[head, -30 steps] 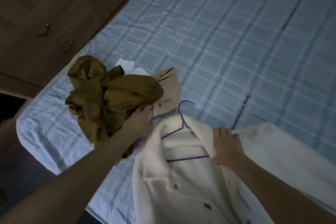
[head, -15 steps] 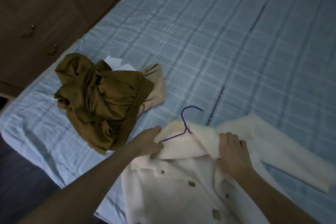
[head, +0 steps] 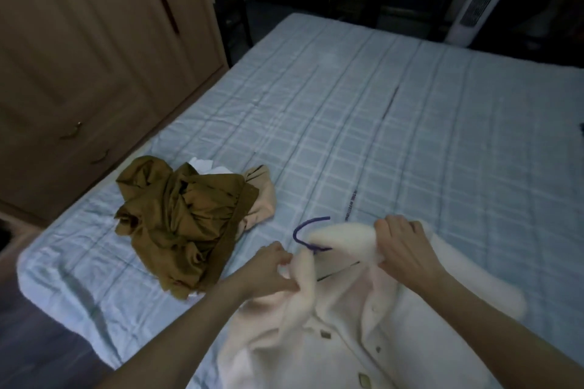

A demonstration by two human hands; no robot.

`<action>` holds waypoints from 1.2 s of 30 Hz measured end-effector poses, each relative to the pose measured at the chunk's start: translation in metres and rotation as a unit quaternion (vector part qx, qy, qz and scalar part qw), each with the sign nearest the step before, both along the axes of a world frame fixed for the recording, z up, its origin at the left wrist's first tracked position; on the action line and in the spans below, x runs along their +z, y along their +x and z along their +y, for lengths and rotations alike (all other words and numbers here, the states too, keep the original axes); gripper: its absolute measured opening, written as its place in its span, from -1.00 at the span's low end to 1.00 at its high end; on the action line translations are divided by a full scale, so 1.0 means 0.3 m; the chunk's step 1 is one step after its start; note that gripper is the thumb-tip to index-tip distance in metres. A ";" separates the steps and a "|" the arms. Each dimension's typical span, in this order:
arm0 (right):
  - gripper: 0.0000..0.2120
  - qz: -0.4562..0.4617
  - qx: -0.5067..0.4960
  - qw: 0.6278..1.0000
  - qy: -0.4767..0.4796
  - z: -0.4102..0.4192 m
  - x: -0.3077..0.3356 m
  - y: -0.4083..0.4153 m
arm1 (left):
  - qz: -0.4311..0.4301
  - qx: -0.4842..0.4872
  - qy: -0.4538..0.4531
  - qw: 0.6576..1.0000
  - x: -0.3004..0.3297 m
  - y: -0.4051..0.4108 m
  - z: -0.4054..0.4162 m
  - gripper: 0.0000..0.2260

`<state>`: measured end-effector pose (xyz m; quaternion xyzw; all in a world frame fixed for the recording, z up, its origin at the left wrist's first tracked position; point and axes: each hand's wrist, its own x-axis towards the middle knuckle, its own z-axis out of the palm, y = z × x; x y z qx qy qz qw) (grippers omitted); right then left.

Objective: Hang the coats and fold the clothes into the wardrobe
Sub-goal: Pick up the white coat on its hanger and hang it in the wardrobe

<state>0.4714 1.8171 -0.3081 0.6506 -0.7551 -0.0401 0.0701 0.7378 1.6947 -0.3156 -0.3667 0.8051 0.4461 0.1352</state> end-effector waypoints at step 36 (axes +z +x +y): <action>-0.74 -0.287 -0.106 0.923 -0.235 0.307 1.081 -0.125 | 0.416 -0.041 -0.506 0.754 1.061 -0.483 0.231 -0.68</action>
